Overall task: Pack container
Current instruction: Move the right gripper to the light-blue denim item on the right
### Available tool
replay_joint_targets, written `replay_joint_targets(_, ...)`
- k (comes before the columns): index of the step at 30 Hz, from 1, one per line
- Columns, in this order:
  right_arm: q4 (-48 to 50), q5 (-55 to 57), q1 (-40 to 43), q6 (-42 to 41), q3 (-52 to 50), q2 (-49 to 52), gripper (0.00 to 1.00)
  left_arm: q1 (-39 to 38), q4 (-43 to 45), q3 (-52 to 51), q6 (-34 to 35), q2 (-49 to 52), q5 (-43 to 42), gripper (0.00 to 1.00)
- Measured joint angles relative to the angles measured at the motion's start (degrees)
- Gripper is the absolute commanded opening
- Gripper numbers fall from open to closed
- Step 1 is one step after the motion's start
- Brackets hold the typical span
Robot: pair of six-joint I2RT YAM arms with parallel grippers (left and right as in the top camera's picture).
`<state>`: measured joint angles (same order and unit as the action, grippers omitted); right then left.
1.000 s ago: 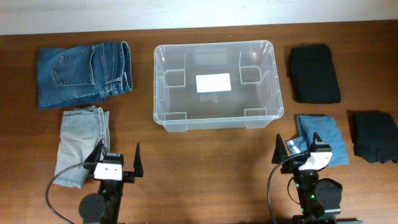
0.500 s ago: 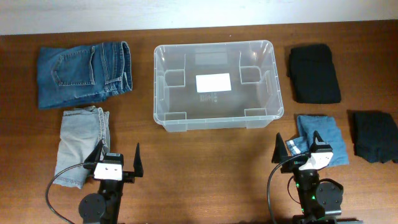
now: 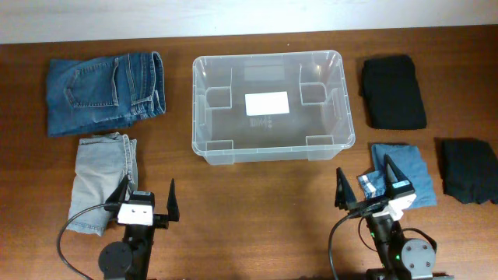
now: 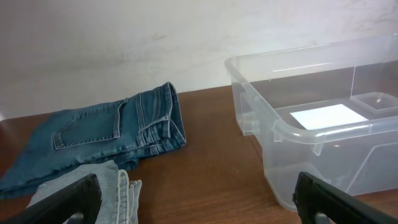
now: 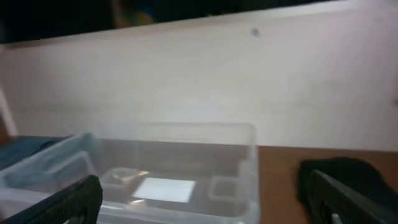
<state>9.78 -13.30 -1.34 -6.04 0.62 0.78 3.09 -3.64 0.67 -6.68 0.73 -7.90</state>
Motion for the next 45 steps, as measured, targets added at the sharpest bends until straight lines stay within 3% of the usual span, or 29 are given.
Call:
replay_joint_targets(5,-1.27,-3.23,0.0,0.0,2.43,0.02,0.98,0.0,0.0,0.0,0.0,0.0,0.0,0.99)
replay_joint_targets(13,-11.5,-1.49,0.0,2.01,16.7,5.05,0.98,0.0,0.0,0.0,-0.02,0.0,0.0,0.99)
replay_joint_targets(19,-25.77,8.61,0.02,4.81,32.35,18.05,0.99,0.0,0.0,0.0,-0.02,0.0,0.0,0.99)
replay_joint_targets(25,-44.61,16.28,1.75,6.14,54.99,37.42,0.98,0.0,0.0,0.0,-0.02,0.0,0.02,0.99)
replay_joint_targets(33,-59.1,9.77,6.78,6.12,73.88,54.77,0.98,0.0,0.0,0.0,0.0,0.0,0.0,0.99)
replay_joint_targets(37,-64.67,12.15,9.73,-1.46,74.6,59.28,0.98,0.0,0.0,0.0,-0.02,0.0,0.0,0.99)
replay_joint_targets(41,-68.32,13.11,19.04,-13.6,74.6,64.74,0.98,0.0,0.0,0.0,-0.02,0.0,0.0,0.99)
replay_joint_targets(45,-72.65,9.49,26.93,-19.12,74.6,70.25,0.98,0.0,0.0,0.0,0.0,0.0,0.0,0.99)
